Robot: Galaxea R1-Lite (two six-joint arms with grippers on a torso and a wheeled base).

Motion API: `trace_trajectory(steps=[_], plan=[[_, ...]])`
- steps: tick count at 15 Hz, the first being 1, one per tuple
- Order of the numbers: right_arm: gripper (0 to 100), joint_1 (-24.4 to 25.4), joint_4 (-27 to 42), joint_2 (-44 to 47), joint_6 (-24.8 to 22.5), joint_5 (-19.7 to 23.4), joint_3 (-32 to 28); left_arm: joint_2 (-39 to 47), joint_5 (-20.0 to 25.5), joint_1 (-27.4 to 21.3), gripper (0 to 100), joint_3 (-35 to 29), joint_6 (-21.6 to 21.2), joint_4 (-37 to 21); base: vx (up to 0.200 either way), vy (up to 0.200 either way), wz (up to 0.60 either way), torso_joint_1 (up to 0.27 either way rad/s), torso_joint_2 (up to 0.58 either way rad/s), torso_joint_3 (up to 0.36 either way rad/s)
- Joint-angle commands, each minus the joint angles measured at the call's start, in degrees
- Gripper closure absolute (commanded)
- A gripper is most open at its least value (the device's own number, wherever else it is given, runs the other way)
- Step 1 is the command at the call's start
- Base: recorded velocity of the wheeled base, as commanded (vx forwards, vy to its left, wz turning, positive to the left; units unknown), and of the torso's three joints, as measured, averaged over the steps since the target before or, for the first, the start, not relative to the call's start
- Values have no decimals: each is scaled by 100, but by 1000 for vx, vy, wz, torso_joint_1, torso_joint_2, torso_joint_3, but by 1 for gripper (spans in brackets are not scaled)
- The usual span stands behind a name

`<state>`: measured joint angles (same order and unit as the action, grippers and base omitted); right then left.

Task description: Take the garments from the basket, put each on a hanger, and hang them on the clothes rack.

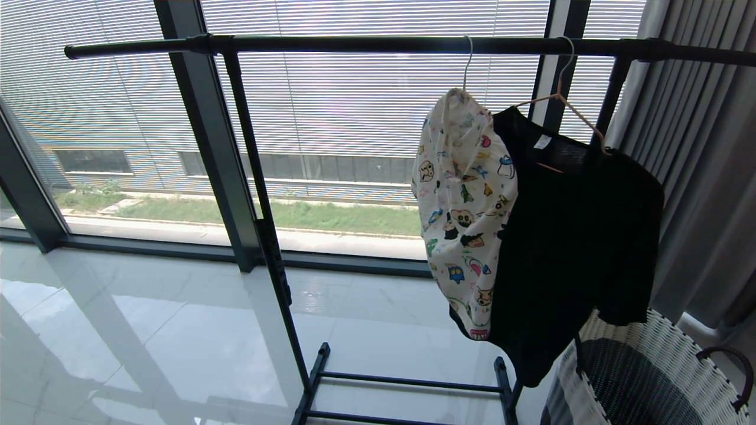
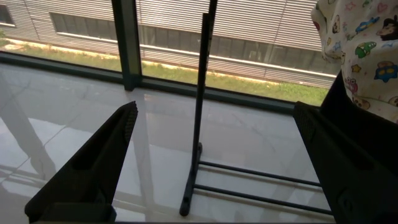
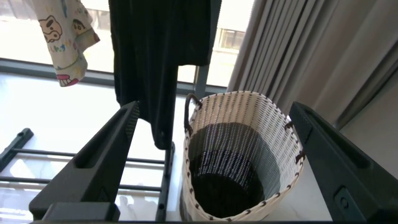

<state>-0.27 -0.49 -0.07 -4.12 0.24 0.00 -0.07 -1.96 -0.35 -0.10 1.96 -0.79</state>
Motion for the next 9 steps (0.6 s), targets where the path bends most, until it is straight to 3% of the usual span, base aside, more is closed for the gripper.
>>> trace_trajectory(steps=[1,9], plan=[[0,0,-4,7,-10,2,0,7,3,0,0,10,-3,0,0,0,0,0,0,0],[0,0,5,7,-80,2,0,7,3,9,0,10,6,0,0,0,0,0,0,0]])
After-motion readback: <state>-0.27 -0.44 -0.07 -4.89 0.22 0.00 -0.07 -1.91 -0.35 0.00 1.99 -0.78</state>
